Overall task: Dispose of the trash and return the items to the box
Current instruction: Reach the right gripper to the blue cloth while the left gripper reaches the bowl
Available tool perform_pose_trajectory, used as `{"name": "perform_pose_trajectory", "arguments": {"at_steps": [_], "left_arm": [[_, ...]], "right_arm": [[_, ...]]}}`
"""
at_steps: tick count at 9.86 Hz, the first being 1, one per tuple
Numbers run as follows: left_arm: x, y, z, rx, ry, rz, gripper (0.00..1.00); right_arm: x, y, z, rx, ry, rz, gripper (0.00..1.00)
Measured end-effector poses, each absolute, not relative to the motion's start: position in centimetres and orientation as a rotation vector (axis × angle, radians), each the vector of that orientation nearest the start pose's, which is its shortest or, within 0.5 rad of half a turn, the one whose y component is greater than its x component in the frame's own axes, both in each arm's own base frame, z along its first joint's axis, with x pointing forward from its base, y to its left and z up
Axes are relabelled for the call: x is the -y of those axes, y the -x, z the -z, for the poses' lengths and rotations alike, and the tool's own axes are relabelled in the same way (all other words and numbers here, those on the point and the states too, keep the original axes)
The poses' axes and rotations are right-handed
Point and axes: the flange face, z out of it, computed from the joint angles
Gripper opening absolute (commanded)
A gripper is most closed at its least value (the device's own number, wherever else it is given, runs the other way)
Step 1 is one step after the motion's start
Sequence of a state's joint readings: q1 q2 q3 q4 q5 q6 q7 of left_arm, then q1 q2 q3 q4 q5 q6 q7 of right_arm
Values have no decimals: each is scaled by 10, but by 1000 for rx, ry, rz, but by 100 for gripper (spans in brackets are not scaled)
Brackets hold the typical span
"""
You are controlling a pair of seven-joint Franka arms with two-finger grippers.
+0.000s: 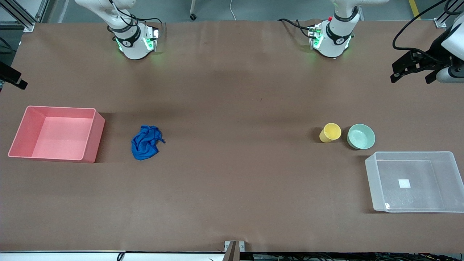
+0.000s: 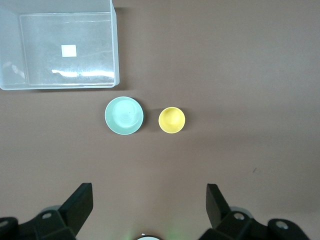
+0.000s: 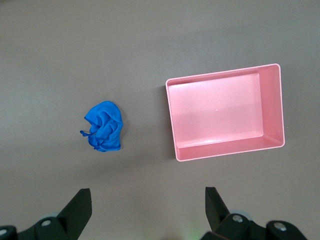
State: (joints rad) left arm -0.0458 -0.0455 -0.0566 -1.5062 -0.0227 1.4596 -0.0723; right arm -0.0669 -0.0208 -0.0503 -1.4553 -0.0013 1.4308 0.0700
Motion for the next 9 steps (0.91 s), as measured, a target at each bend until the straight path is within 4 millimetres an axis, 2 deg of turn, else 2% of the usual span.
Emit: {"name": "perform_pose_trajectory", "arguments": {"at_steps": [4, 7, 8, 9], "left_arm": [[58, -527, -667, -52, 3161, -3, 100], [55, -534, -657, -42, 3160, -11, 99], [51, -538, -654, -30, 3158, -3, 97], [43, -544, -647, -6, 3158, 9, 97]], "right_arm": [[68, -528, -677, -309, 3125, -6, 100], [69, -528, -676, -309, 3125, -16, 100], [64, -530, -673, -292, 3127, -26, 100], [47, -538, -659, -268, 3131, -54, 100]]}}
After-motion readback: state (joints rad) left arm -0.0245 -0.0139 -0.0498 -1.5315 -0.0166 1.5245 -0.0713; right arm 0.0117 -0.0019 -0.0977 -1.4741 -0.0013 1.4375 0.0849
